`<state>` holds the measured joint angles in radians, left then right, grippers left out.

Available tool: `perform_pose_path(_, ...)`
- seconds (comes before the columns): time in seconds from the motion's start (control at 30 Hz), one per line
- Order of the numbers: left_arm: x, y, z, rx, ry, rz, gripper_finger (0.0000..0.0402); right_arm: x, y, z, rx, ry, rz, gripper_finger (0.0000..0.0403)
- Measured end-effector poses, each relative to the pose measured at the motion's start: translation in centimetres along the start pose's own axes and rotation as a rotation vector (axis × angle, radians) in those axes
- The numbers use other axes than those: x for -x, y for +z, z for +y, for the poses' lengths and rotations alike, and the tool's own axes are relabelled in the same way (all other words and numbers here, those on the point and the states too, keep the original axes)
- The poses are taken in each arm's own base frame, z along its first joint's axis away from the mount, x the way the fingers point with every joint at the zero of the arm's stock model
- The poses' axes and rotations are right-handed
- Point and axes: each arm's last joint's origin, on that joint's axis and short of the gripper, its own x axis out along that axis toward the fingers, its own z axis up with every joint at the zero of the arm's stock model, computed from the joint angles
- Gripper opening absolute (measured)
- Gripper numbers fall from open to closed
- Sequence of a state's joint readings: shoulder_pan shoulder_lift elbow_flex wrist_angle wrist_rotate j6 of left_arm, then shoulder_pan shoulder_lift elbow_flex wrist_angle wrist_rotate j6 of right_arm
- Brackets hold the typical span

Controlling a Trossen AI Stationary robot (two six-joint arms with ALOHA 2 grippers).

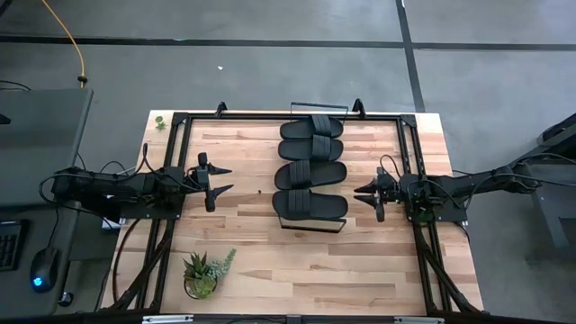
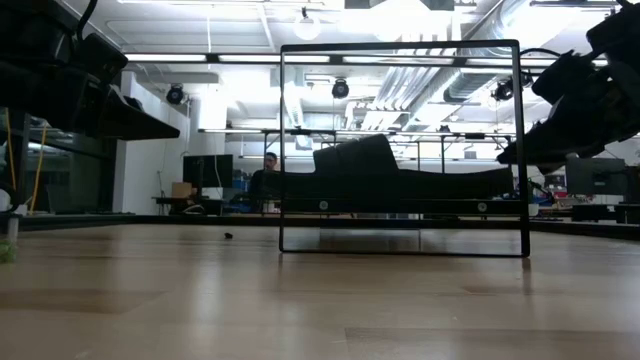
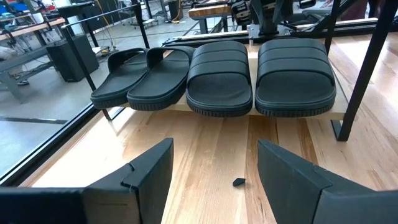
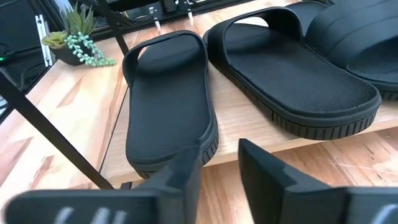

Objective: Pick and place slides into the shelf
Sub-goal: Return to Home Position

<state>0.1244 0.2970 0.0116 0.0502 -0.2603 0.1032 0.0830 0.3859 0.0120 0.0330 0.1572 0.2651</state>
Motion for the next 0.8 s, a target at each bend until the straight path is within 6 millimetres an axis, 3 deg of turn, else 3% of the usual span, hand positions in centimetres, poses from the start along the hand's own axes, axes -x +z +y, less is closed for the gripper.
perform_pose_path(0.2,0.00,0.00,0.00,0.000,0.000,0.000,0.0216,0.00,-0.02,0.02,0.023,0.008,0.004,0.0020)
perform_pose_path(0.3,0.00,0.00,0.00,0.000,0.000,0.000,0.0216,0.00,-0.03,0.02,0.019,0.008,0.004,0.0006)
perform_pose_path(0.8,0.00,0.00,0.00,0.000,0.000,0.000,0.0216,0.00,-0.01,-0.05,-0.033,-0.017,-0.003,0.0156)
